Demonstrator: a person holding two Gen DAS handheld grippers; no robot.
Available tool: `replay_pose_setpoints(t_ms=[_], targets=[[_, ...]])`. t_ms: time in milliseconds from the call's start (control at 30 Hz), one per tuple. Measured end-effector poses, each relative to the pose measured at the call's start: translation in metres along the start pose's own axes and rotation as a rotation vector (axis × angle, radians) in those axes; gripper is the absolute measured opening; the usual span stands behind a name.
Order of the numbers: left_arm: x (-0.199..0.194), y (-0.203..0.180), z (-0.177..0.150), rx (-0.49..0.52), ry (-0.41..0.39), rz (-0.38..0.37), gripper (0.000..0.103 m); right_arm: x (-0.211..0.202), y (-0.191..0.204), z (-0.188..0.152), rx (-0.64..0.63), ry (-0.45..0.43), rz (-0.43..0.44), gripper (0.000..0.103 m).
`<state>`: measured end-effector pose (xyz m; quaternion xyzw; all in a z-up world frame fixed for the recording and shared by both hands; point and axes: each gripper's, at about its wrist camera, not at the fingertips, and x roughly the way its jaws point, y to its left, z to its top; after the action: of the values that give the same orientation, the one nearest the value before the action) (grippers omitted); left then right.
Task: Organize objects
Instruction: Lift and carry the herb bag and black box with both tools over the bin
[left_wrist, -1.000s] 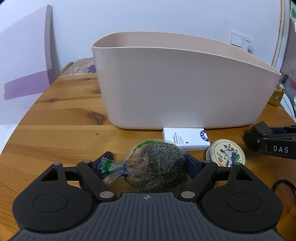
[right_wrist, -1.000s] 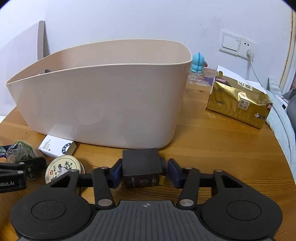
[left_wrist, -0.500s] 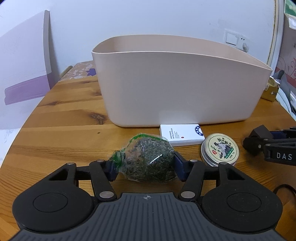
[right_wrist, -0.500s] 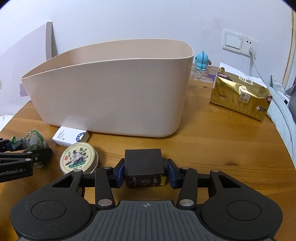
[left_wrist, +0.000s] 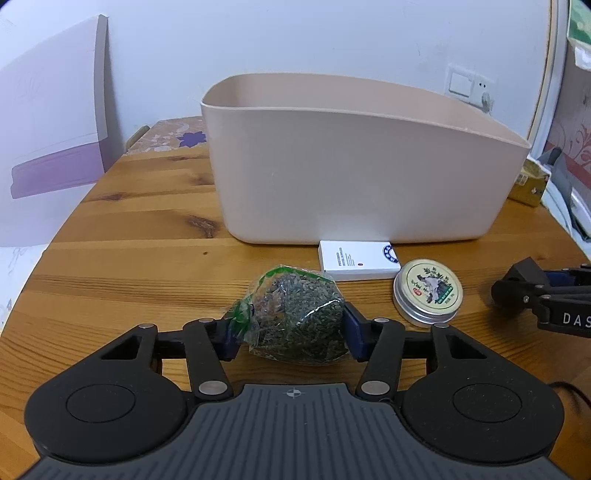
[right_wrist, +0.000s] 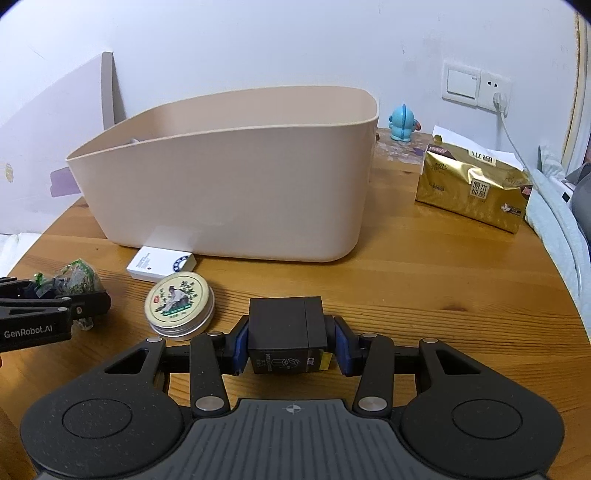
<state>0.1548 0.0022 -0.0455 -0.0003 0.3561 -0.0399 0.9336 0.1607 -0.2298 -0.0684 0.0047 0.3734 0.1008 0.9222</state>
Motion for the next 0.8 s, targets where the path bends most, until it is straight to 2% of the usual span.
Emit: replay_pose_setpoints(t_ms=[800], targets=[[-0.051, 0.004, 0.031, 0.011, -0.133, -0.032, 0.055, -0.05, 0.0, 0.019, -0.004, -0.122, -0.001, 0.043]])
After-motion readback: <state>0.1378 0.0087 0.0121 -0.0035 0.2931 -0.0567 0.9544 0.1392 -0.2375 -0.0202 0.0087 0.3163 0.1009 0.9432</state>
